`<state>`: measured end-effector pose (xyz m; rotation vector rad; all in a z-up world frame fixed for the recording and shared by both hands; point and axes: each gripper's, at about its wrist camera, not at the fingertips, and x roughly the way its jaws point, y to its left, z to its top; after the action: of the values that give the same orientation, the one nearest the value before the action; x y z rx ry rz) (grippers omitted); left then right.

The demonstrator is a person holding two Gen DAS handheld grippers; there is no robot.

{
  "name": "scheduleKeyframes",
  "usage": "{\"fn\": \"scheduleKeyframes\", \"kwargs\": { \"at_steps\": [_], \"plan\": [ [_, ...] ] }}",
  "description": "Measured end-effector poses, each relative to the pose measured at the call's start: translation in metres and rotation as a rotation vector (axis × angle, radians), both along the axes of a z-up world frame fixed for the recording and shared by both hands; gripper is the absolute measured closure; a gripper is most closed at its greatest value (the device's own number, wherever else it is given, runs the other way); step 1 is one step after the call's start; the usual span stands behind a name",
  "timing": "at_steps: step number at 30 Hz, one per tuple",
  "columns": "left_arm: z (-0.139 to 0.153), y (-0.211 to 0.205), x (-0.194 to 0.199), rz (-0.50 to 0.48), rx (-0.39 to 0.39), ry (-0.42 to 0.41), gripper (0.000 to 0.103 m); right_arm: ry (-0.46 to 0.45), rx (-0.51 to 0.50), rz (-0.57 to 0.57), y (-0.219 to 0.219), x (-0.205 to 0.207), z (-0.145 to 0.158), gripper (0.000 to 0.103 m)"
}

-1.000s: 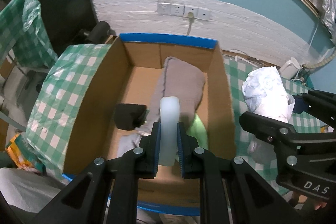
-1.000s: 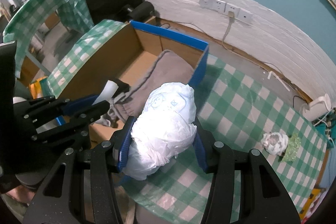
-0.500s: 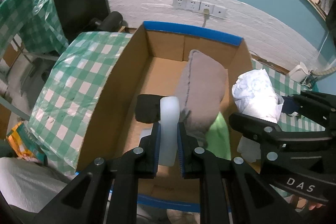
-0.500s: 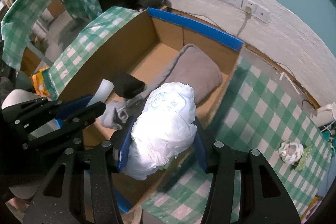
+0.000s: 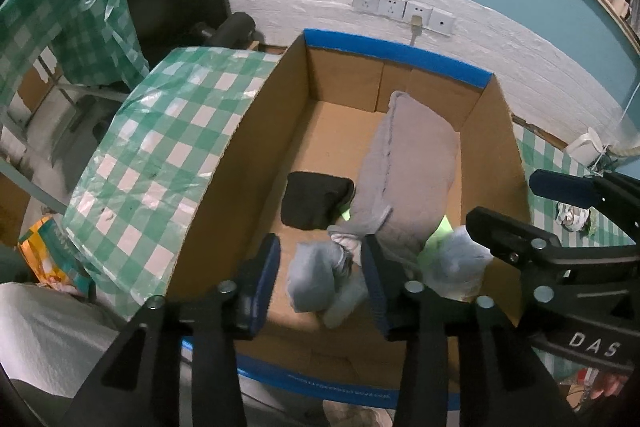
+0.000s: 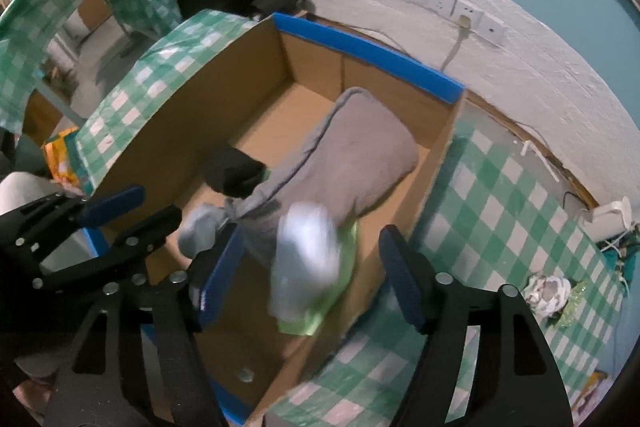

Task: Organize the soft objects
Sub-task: 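Open both tools to drop the bag and foam strip into the box, then withdraw both tools from the box back over the table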

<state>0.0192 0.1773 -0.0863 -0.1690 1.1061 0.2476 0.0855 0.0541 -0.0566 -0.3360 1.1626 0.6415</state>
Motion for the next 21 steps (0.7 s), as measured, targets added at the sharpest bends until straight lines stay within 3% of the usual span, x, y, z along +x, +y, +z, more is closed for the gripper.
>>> {"fn": "scheduleKeyframes", "kwargs": {
  "at_steps": [13, 21],
  "plan": [
    [0.019, -0.026, 0.001, -0.071, 0.018, -0.073, 0.034, -0.011, 0.060, -0.068, -0.035, 0.005, 0.019, 0.024],
    [0.029, -0.054, 0.004, -0.133, 0.048, -0.101, 0.032, -0.019, 0.086, -0.109, -0.064, 0.006, 0.028, 0.024]
  ]
}}
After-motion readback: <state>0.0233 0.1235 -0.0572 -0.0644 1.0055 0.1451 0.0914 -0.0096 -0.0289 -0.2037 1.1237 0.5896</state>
